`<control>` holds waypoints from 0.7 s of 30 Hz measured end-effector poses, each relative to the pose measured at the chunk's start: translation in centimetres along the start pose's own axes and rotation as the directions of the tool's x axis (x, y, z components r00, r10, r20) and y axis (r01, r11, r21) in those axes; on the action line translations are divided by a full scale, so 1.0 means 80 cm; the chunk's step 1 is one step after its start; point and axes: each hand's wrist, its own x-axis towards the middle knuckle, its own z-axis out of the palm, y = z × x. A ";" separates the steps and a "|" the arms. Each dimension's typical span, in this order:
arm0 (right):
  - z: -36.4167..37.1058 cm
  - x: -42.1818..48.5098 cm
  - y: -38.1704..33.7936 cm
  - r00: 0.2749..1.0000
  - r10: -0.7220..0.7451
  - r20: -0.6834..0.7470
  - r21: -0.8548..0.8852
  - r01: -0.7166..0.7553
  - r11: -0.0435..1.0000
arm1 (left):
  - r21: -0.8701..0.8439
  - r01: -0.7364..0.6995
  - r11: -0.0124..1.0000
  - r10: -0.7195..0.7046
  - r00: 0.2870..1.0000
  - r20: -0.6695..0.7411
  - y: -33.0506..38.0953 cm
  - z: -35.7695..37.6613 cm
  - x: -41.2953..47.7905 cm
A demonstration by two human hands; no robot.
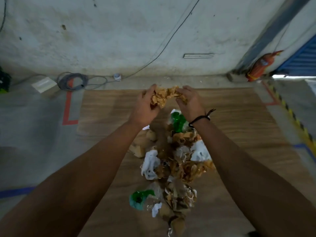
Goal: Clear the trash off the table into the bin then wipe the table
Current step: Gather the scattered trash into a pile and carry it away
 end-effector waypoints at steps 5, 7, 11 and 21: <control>-0.094 -0.057 0.057 0.999 0.022 -0.044 -0.044 -0.024 0.999 | 0.072 -0.080 0.994 0.068 0.985 0.161 0.063 0.042 -0.032; -0.106 -0.075 0.082 0.998 0.054 0.022 -0.053 -0.053 0.997 | 0.139 -0.110 0.984 0.080 0.974 0.210 0.082 0.062 -0.044; -0.094 -0.106 0.125 0.981 0.076 0.180 -0.002 -0.077 0.997 | 0.331 -0.197 0.923 0.069 0.929 0.363 0.086 0.112 -0.063; -0.021 -0.129 0.204 0.892 0.145 0.428 0.034 -0.177 0.984 | 0.452 -0.188 0.872 -0.029 0.902 0.432 0.061 0.153 -0.109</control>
